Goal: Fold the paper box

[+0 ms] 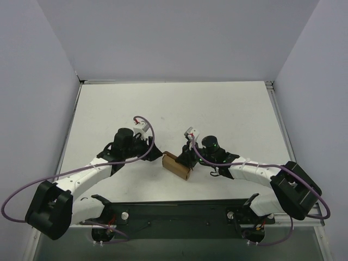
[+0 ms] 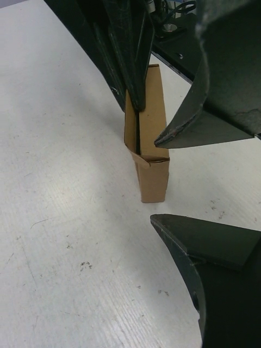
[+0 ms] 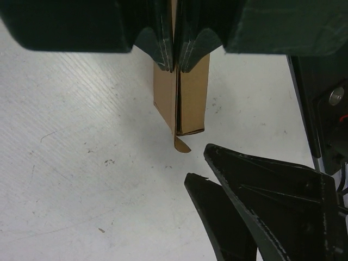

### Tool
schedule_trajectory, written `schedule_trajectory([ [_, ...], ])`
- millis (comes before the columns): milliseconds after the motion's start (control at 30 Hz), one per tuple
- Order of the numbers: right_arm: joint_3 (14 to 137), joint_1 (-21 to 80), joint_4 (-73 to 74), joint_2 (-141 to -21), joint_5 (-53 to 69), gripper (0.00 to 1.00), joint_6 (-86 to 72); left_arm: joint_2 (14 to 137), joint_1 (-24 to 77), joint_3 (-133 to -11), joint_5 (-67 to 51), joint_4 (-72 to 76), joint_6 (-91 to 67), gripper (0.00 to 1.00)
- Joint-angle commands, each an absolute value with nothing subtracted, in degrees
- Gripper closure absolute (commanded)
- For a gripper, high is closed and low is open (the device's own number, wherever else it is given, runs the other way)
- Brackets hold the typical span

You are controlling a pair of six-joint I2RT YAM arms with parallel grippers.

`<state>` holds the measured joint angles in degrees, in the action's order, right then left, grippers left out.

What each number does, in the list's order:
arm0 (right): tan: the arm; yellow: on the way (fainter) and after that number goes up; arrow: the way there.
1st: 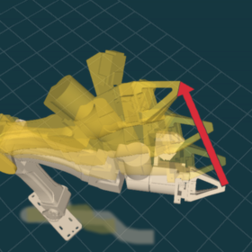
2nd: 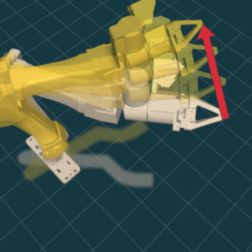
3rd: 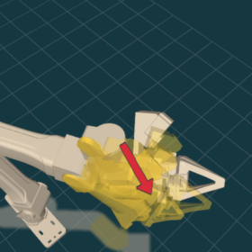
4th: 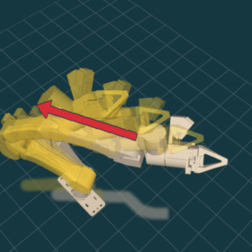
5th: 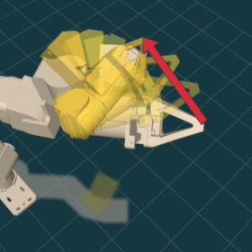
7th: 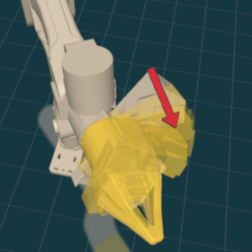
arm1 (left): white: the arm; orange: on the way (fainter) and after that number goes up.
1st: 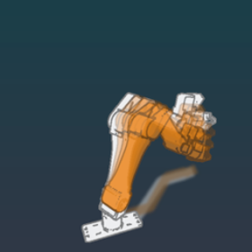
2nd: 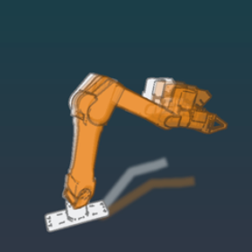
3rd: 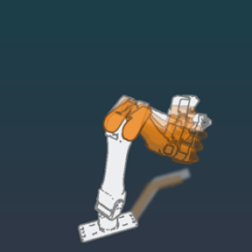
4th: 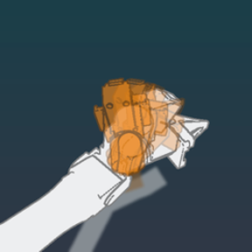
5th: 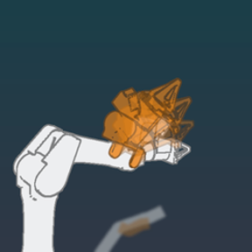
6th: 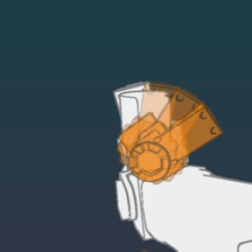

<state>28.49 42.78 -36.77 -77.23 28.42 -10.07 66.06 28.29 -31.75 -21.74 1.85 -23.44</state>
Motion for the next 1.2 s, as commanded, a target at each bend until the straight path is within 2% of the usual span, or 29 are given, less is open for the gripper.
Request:
schedule_trajectory([
  [0, 29.2, 42.5, -36.1, -75.1, 28.6, 0.9, -7.1, 68.8, 29.3, -31.7, -23.3, 11.9, -24.3, 0.4],
  [467, 31.4, 42.6, -31.8, -74.5, 26.7, 0.91, -5.5, 75.5, 34.3, -28.8, -22.4, 19.0, -25.8, 0.47],
  [533, 31.5, 42.6, -31.2, -74.1, 26.2, 0.9, -5.4, 75.8, 35.2, -28.3, -21.5, 19.2, -25.7, 0.53],
  [567, 31.5, 42.6, -30.9, -73.9, 26.0, 0.9, -5.2, 75.9, 35.4, -27.8, -20.5, 19.5, -25.7, 0.6],
  [633, 32.2, 42.8, -28.5, -73.0, 24.7, 0.81, -5.2, 75.9, 36.0, -27.2, -19.9, 19.9, -25.7, 0.69],
  [667, 32.3, 42.9, -27.3, -72.4, 23.5, 0.77, -5.4, 75.8, 36.3, -26.9, -18.6, 20.0, -25.6, 0.71],
  [700, 32.5, 43.2, -25.9, -70.5, 22.2, 0.65, -6.1, 75.2, 36.7, -26.5, -17.8, 19.9, -25.5, 0.72],
  [733, 32.8, 43.2, -22.9, -69.4, 20.8, 0.59, -6.9, 74.9, 37.5, -26.3, -16.8, 19.7, -25.2, 0.74],
  [800, 34.3, 43.2, -15.4, -65.6, 15.5, 0.52, -8.5, 73.8, 38.4, -25.3, -14.3, 19.6, -25.1, 0.75],
  [1000, 39.0, 45.5, 6.0, -58.4, 3.4, 0.56, -14.7, 71.1, 41.0, -22.9, -9.6, 20.5, -26.4, 0.77],
  [1167, 39.0, 50.3, 12.2, -55.8, 1.2, 0.59, -22.1, 69.0, 42.8, -20.7, -5.3, 21.0, -27.9, 0.77],
])
